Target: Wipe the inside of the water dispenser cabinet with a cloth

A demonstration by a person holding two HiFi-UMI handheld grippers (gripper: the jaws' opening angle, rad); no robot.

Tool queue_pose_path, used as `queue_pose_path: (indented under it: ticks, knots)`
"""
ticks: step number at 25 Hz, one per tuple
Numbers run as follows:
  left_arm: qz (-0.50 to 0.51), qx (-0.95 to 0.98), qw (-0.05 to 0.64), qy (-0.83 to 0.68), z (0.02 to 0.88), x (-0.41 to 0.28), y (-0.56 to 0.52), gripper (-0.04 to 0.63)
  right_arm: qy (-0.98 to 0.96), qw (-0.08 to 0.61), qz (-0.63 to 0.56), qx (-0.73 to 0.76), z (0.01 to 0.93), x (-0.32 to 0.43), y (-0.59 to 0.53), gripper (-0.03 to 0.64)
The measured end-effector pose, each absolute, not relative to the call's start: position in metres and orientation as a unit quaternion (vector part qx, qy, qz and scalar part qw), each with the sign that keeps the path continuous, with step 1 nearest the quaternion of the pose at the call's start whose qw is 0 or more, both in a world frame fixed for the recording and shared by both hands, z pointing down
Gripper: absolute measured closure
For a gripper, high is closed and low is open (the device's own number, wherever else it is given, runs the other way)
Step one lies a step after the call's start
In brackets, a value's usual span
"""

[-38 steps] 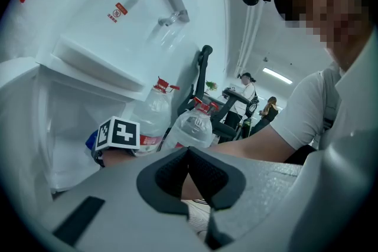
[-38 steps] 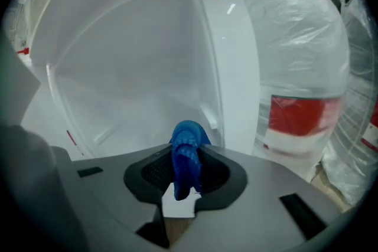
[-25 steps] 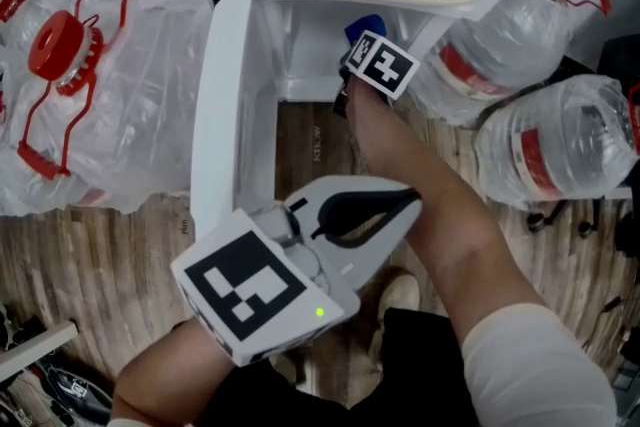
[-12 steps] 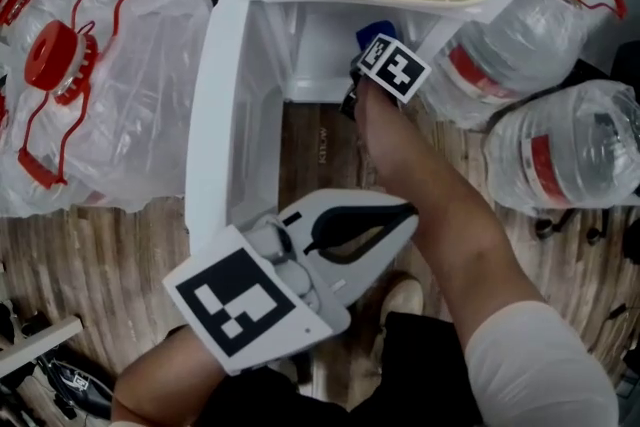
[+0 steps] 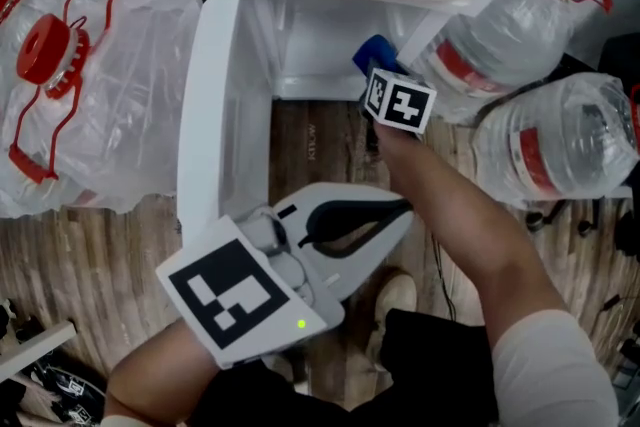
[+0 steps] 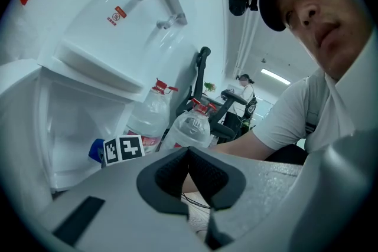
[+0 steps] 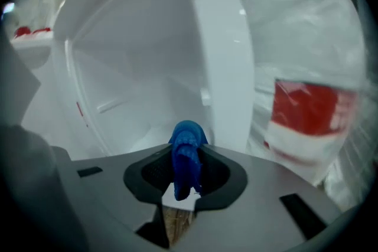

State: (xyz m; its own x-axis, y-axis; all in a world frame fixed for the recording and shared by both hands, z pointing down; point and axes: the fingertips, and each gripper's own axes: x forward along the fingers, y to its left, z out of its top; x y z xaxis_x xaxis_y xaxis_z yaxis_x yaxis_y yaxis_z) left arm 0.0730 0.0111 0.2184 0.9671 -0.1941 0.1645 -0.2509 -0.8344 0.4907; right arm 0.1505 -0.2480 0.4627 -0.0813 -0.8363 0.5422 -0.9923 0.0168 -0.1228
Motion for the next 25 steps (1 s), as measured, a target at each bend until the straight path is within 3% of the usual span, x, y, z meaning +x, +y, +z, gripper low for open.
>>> queue_pose_path:
  ticks: [17, 21, 25]
  knots:
    - [0.053, 0.957, 0.259, -0.118, 0.216, 0.074, 0.017, 0.592, -0.728, 0.465, -0.086, 0.497, 0.482, 0.073, -0.329, 0.532]
    - [0.055, 0.953, 0.276, -0.109, 0.217, 0.077, 0.018, 0.592, -0.718, 0.54, -0.087, 0.43, 0.505, 0.074, -0.336, 0.534]
    - [0.056, 0.956, 0.271, -0.1, 0.219, 0.075, 0.018, 0.592, -0.705, 0.571, -0.071, 0.415, 0.516, 0.077, -0.341, 0.532]
